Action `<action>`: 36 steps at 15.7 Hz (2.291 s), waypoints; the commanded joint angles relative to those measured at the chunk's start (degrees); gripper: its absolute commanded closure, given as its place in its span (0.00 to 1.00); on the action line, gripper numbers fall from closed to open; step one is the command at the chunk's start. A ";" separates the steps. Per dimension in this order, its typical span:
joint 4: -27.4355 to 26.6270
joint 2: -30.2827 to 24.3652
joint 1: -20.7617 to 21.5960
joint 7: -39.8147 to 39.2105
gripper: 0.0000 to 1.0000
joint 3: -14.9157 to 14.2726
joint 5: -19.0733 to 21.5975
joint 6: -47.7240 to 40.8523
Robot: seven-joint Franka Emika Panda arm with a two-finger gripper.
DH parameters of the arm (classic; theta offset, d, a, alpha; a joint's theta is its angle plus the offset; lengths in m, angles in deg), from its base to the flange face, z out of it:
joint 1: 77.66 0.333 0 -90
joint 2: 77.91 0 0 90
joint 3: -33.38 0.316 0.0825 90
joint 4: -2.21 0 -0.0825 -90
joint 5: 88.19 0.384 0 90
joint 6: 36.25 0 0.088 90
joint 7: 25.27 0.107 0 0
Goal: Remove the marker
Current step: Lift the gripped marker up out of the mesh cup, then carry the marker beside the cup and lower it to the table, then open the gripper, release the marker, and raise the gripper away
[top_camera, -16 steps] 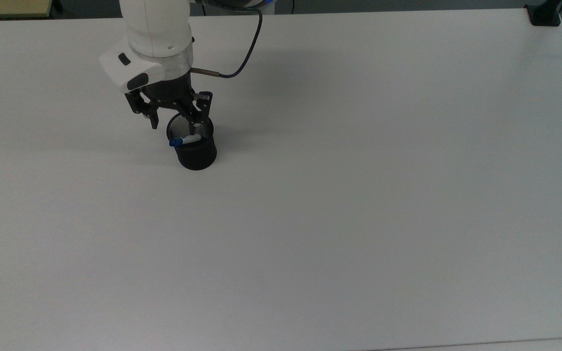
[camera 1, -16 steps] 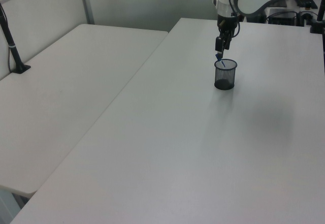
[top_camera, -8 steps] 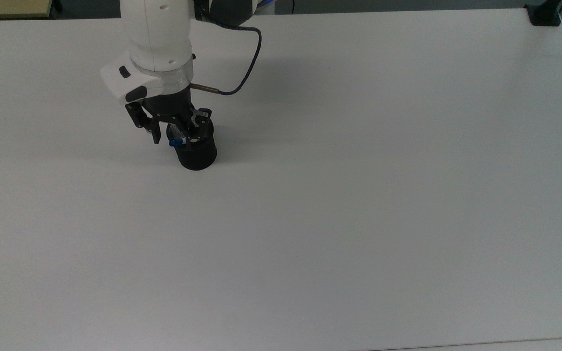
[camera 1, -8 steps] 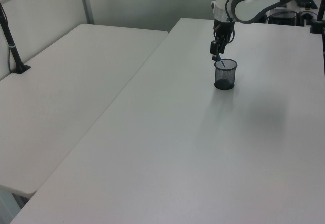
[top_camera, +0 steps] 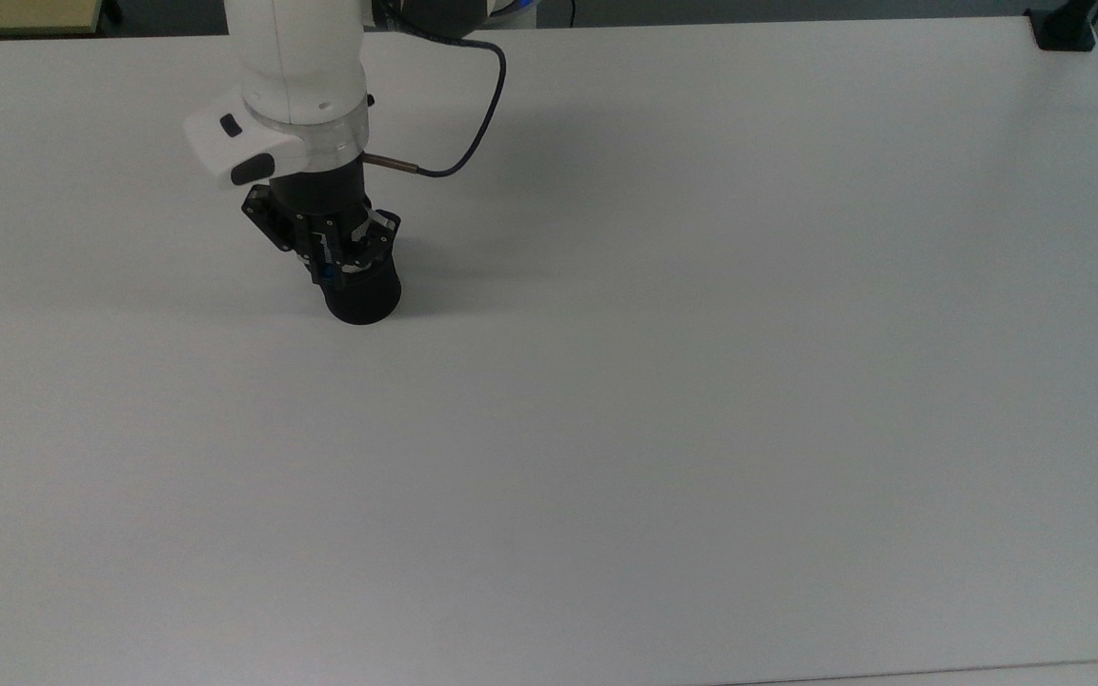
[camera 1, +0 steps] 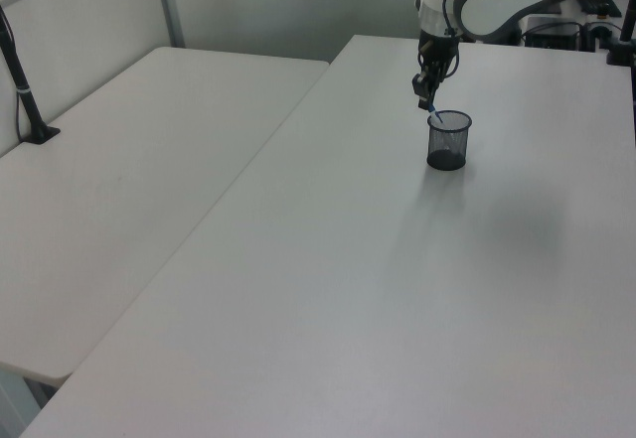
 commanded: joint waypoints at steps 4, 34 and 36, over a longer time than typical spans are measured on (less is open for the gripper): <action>5.91 -8.14 0.21 0.33 1.00 -0.05 0.96 -12.45; 8.21 6.90 10.41 3.32 0.00 3.47 8.43 -13.42; 8.91 3.39 9.71 4.19 0.00 3.12 8.34 -16.41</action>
